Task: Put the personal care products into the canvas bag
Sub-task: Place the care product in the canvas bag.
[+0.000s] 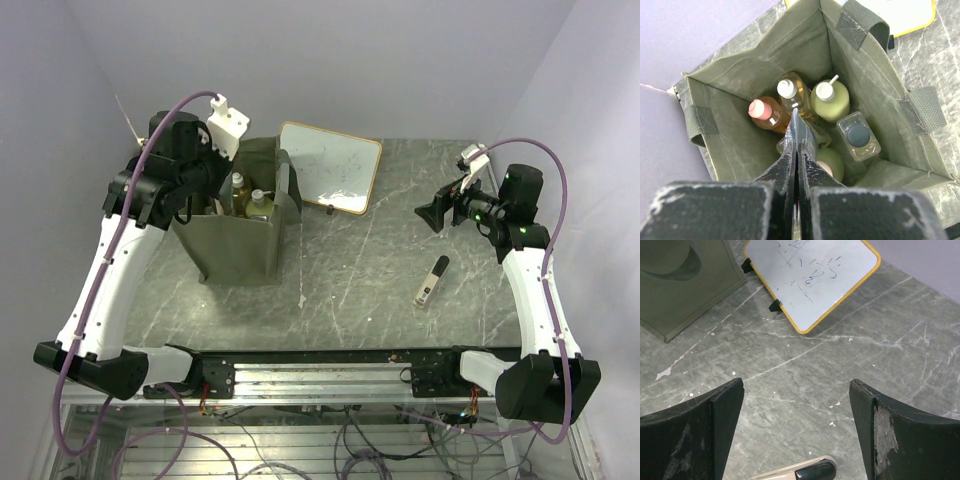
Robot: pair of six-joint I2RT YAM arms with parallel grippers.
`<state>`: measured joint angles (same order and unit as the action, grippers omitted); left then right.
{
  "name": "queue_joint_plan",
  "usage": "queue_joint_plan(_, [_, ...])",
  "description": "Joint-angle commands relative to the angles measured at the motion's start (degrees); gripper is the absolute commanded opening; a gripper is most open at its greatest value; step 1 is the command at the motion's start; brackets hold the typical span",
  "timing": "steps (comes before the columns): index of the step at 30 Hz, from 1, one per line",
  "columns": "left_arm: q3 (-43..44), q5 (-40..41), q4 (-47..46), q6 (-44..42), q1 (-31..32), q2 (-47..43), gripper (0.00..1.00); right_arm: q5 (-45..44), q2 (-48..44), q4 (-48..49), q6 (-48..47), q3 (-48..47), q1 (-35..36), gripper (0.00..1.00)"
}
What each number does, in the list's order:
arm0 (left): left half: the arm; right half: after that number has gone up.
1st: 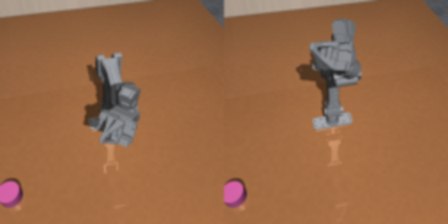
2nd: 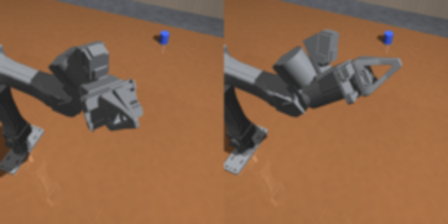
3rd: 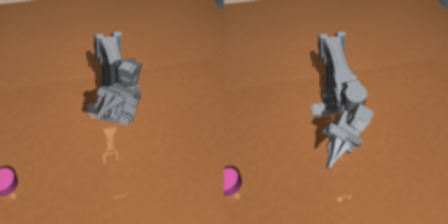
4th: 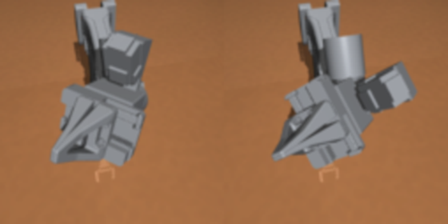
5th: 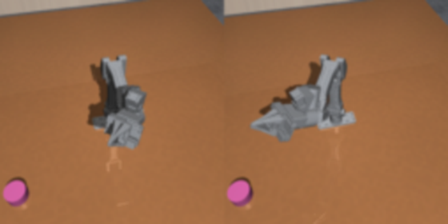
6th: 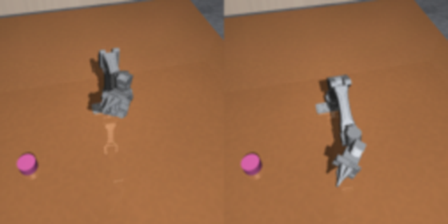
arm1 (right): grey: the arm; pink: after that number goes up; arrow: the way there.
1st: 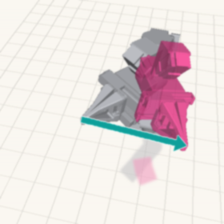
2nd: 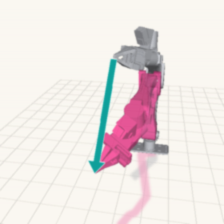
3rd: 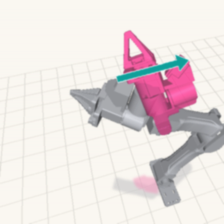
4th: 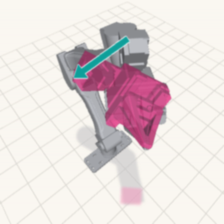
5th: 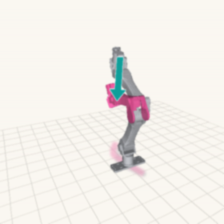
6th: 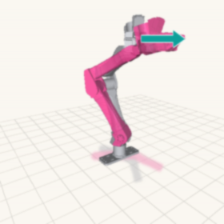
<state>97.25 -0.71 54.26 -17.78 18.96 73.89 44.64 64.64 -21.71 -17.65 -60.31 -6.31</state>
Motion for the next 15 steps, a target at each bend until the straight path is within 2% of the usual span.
queue_joint_plan(1, [-2.07,0.74,-2.99,-0.30,-0.31,0.52,0.07,1.04,0.05,-0.29,-0.52,0.30,-0.20,0.86])
queue_joint_plan(8, [-1.66,2.37,-3.69,-0.54,-0.33,0.35,0.07,0.97,0.24,-0.38,-0.60,0.28,-0.21,0.86])
queue_joint_plan(15, [7.49,1.64,-7.25,0.98,-0.35,1.34,0.07,1.06,0.74,-0.38,-0.49,0.29,-0.26,0.87])
